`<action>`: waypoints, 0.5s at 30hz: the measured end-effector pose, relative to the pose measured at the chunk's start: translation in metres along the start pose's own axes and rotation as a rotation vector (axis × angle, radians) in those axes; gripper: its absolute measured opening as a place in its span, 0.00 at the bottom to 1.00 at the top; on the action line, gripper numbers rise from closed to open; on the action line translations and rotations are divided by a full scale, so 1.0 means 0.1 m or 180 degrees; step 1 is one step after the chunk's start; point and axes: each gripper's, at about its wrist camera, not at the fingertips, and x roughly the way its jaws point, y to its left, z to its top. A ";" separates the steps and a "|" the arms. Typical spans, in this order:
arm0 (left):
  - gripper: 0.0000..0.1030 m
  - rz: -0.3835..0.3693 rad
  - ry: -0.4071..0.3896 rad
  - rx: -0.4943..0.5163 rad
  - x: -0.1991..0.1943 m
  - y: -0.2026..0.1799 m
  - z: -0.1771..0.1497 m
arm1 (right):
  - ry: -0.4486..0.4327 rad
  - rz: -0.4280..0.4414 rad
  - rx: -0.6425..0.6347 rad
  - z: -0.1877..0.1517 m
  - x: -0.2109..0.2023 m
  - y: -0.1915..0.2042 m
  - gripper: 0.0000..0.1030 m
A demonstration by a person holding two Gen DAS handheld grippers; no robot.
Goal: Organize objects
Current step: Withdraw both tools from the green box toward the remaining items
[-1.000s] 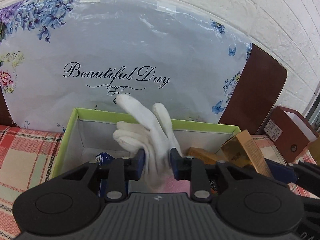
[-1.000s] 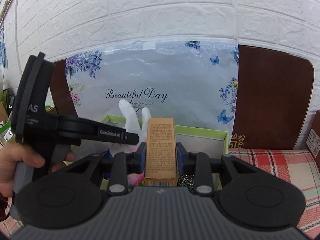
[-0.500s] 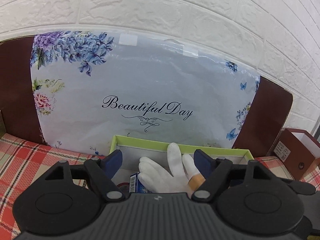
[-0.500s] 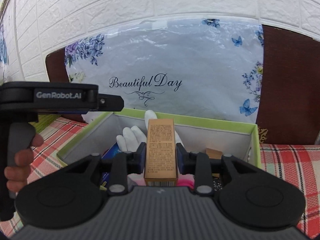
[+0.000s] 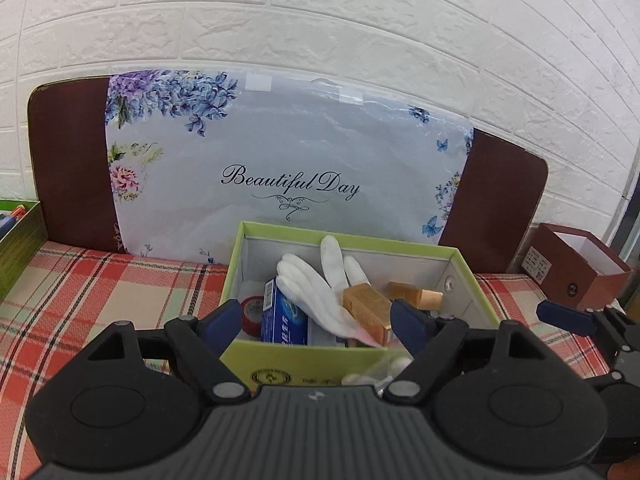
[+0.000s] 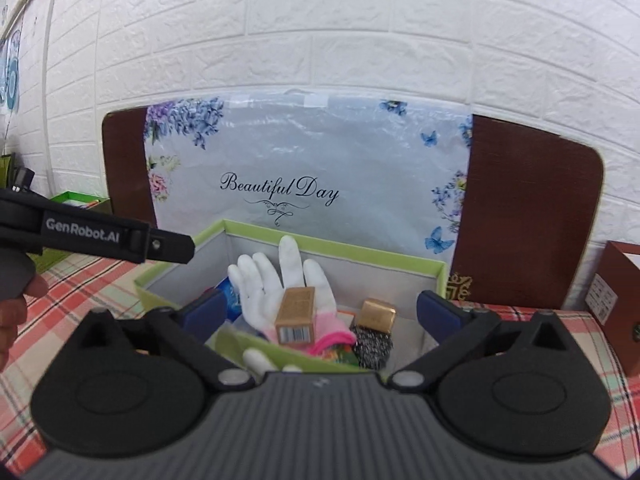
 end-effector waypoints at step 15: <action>0.83 0.0008 0.0264 -0.0140 -0.65 -0.17 -0.98 | 0.0300 -0.0040 0.0341 -0.87 -1.00 0.18 1.00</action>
